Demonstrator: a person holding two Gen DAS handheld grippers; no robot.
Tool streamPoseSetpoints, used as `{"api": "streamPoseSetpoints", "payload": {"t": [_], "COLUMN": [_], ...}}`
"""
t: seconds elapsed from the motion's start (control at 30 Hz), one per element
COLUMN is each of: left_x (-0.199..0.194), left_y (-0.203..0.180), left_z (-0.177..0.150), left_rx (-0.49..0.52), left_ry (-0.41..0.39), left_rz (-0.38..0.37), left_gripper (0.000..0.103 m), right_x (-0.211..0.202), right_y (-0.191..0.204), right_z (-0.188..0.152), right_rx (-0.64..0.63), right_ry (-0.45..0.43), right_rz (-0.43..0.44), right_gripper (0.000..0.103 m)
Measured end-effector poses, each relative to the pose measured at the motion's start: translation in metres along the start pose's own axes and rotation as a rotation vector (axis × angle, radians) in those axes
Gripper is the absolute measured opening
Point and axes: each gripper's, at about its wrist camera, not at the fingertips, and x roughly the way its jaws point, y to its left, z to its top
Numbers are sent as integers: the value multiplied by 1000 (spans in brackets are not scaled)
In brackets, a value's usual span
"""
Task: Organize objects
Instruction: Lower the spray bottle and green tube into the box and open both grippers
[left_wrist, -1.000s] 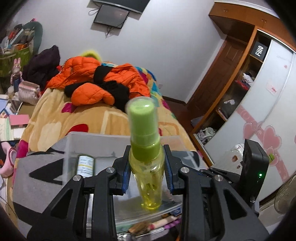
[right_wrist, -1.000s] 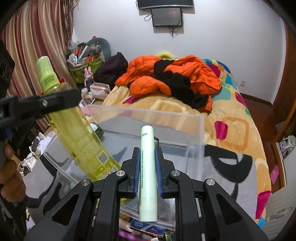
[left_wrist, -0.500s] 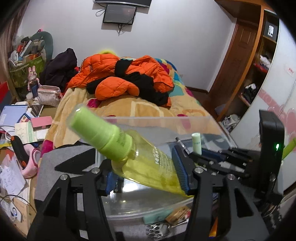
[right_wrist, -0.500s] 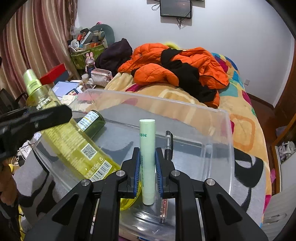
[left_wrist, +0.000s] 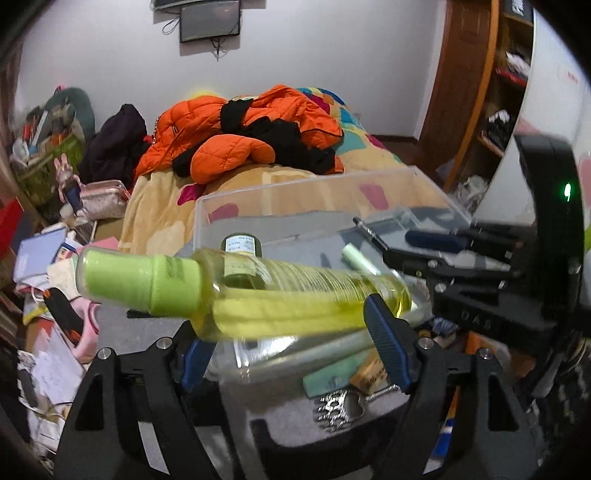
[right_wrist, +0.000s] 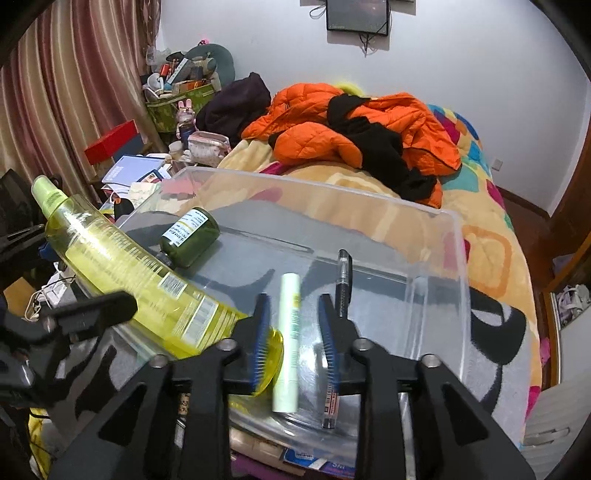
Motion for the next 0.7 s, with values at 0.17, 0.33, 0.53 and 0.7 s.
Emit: {"api": "streamPoseSetpoints", "payload": {"t": [0.17, 0.33, 0.53, 0.7], "left_x": [-5, -20, -39, -43], "left_y": [0, 0, -5, -13], "left_z": [-6, -7, -11, -17], "left_rx": [3, 4, 11, 26], "left_ry": [6, -25, -76, -80], "left_rz": [-6, 3, 8, 1], "left_gripper": [78, 79, 87, 87], "right_x": [-10, -27, -53, -76], "right_y": [0, -4, -6, -4], "right_z": [-1, -6, -19, -35], "right_rx": [5, 17, 34, 28], "right_ry": [-21, -49, -88, -117], "right_rz": [-16, -30, -38, -65], "right_gripper": [44, 47, 61, 68]}}
